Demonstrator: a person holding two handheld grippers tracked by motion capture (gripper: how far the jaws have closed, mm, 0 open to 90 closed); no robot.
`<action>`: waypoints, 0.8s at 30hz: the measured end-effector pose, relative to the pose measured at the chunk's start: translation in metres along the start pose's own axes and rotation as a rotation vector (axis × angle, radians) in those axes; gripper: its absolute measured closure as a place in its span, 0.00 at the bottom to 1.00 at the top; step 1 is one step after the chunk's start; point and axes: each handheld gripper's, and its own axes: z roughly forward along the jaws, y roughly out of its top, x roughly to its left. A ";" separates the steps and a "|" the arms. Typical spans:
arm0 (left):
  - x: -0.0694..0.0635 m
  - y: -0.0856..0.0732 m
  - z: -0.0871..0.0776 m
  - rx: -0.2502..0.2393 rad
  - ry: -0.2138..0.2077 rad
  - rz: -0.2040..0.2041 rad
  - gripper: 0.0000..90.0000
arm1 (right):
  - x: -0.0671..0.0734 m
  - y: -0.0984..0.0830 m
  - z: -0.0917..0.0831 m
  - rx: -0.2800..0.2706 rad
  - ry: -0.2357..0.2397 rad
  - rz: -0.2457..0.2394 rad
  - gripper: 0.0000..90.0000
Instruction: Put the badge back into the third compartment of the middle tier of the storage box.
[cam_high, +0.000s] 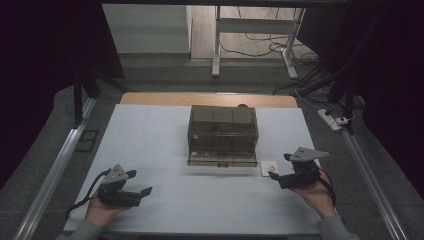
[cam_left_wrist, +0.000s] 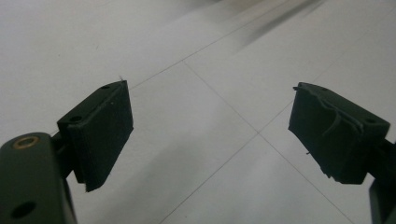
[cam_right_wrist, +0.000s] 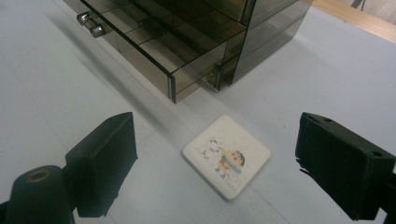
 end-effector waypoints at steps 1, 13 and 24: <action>0.000 0.000 0.000 0.000 0.000 0.000 0.15 | -0.001 0.002 0.002 0.004 0.001 -0.007 0.14; 0.000 0.000 0.001 0.007 0.001 0.004 0.15 | -0.016 0.016 0.024 0.100 0.055 -0.057 0.14; 0.000 0.000 0.001 0.008 0.006 0.004 0.14 | -0.022 0.021 0.035 0.158 0.090 -0.091 0.15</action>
